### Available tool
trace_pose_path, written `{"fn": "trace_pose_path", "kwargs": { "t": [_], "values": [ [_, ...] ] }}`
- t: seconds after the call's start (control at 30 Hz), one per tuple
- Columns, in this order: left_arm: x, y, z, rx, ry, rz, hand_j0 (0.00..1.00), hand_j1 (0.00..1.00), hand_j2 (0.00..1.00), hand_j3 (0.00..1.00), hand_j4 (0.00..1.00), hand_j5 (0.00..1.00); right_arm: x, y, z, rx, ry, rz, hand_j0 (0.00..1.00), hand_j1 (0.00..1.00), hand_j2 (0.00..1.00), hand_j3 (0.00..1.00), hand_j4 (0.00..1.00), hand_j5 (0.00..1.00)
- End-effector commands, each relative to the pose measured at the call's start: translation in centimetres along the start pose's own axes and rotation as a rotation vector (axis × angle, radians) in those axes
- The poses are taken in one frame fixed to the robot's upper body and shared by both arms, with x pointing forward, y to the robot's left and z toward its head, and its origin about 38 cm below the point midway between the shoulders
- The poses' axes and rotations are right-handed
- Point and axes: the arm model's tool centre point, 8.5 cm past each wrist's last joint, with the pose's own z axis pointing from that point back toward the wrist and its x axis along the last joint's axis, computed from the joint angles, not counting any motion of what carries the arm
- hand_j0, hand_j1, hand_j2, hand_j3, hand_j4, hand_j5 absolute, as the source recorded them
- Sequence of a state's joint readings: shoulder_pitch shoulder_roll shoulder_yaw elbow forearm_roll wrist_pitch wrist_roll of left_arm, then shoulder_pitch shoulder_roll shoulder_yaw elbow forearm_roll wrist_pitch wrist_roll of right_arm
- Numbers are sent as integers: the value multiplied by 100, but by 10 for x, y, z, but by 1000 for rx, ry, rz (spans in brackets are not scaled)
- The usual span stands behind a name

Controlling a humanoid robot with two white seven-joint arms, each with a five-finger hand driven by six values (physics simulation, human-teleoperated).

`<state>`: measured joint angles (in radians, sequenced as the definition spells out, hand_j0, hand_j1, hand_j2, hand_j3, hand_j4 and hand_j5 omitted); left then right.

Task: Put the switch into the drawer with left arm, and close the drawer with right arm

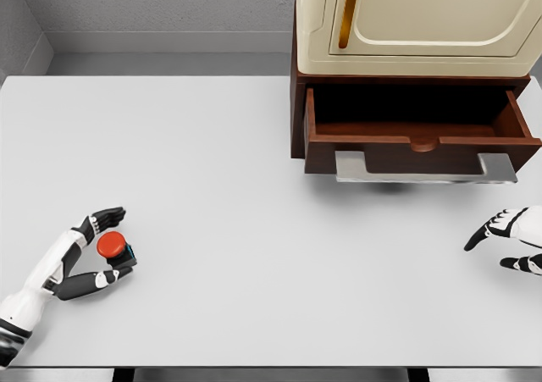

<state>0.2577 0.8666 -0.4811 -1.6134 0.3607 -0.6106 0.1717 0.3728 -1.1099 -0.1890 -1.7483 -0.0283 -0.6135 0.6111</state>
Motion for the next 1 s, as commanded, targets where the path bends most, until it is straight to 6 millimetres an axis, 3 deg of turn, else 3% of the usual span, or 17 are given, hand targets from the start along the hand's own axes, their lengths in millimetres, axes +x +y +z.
{"fn": "trace_pose_path", "kwargs": {
  "t": [0.0,0.27,0.43,0.57,0.97],
  "values": [
    [-1,1,1,0,3,-2,77,77,77,77,77,77,0,-1,0,-2,-1,-5,65,65,65,65,65,65],
    [-5,-4,5,-11,19,2,76,76,76,76,76,76,0,0,0,2,-1,-5,66,66,66,66,66,66],
    [-4,-3,4,-15,17,-6,55,55,55,55,55,55,0,0,0,2,-1,-5,66,66,66,66,66,66],
    [-3,-2,3,-17,11,-13,48,48,48,48,48,48,0,0,0,5,-2,-5,65,65,65,65,65,65],
    [14,3,-9,-19,-46,-24,37,37,37,37,37,37,0,0,0,4,-1,-5,65,65,65,65,65,65]
  ]
}}
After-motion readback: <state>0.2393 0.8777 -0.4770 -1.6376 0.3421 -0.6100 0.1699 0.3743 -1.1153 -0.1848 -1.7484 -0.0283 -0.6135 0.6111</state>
